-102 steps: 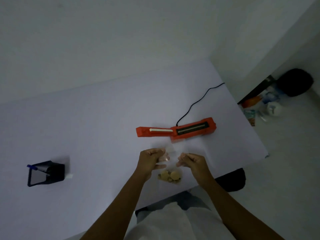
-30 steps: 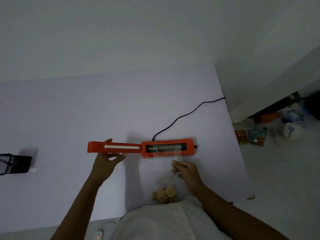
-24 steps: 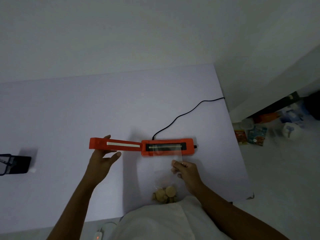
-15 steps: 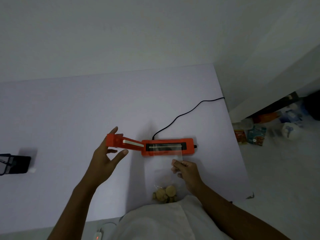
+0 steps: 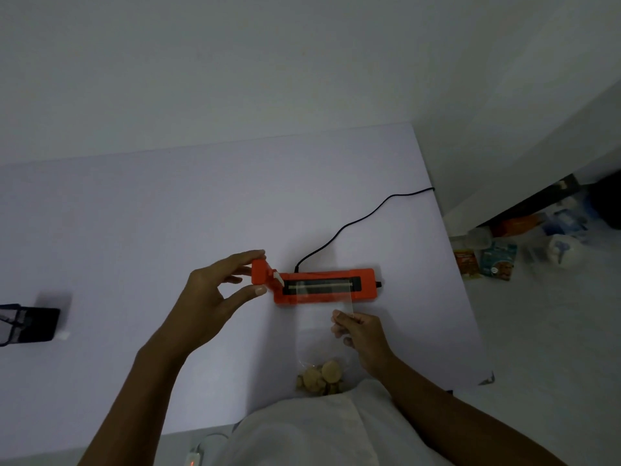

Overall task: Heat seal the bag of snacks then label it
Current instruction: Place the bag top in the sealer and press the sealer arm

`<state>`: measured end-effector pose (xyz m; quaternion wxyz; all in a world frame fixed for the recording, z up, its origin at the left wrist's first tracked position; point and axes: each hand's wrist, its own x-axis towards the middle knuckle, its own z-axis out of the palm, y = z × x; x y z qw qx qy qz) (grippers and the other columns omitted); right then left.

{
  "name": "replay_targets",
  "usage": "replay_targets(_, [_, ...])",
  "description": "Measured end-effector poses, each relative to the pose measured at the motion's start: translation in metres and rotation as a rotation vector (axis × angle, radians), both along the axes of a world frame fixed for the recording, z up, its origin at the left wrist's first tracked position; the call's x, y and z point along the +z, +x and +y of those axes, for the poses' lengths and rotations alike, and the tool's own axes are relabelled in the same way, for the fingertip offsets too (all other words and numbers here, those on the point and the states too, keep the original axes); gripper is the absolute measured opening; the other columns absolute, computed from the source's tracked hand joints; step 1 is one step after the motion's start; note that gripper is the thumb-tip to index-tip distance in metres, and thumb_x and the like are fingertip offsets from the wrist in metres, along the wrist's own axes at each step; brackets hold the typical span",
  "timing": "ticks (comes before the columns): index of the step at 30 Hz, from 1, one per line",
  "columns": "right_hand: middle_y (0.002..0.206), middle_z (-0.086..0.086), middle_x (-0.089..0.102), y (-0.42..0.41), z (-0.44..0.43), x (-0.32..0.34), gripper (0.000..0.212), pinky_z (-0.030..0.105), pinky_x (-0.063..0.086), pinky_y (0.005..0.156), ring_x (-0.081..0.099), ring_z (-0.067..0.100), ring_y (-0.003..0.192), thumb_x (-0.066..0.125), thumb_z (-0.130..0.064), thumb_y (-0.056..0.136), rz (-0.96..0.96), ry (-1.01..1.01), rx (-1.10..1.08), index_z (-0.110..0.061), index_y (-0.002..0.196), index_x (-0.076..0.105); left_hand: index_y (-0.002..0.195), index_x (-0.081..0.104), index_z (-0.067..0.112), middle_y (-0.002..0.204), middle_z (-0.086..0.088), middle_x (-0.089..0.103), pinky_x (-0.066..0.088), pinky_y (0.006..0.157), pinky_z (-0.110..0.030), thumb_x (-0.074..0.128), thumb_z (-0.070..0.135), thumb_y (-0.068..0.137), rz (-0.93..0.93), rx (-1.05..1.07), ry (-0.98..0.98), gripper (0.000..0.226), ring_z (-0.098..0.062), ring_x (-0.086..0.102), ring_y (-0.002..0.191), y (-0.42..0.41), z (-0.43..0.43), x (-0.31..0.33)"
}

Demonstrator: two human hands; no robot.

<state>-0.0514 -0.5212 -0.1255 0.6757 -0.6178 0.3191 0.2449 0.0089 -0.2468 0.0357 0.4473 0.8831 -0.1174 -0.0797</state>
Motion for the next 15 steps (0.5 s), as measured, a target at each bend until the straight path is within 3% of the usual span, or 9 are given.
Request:
replay_targets(3, [0.077,0.012,0.075,0.0,0.0,0.0,0.021,0.031,0.048,0.064,0.066,0.018,0.068,0.072,-0.025,0.086,0.0,0.005,0.0,-0.004,0.084,0.074,0.133,0.055,0.028,0.126,0.016,0.063,0.054,0.087,-0.021,0.062,0.051,0.084,-0.003,-0.027,-0.002,0.055,-0.001,0.062,0.109,0.004,-0.01,-0.003])
replay_targets(8, [0.079,0.014,0.075,0.001,0.001,0.0,0.024,0.03,0.047,0.064,0.066,0.018,0.068,0.072,-0.026,0.086,0.005,-0.007,-0.001,-0.002,0.086,0.075,0.132,0.052,0.035,0.121,0.017,0.063,0.052,0.084,-0.016,0.067,0.037,0.085,-0.014,-0.08,0.033,0.049,0.002,0.06,0.106,0.011,-0.031,-0.008])
replay_targets(11, [0.079,0.014,0.075,0.002,0.002,0.001,0.024,0.03,0.047,0.064,0.066,0.018,0.067,0.072,-0.026,0.086,0.011,-0.001,-0.006,-0.002,0.086,0.074,0.131,0.051,0.039,0.119,0.025,0.059,0.047,0.083,-0.01,0.063,0.046,0.087,-0.016,-0.096,0.054,0.046,0.006,0.058,0.104,0.015,-0.043,-0.01])
replay_targets(15, [0.077,0.012,0.075,0.002,0.002,0.001,0.021,0.03,0.048,0.064,0.066,0.017,0.067,0.072,-0.026,0.086,0.026,0.007,-0.008,-0.005,0.083,0.075,0.132,0.054,0.032,0.123,0.015,0.062,0.046,0.089,-0.019,0.056,0.053,0.087,-0.048,-0.149,0.116,0.05,-0.001,0.056,0.106,0.018,-0.06,-0.015])
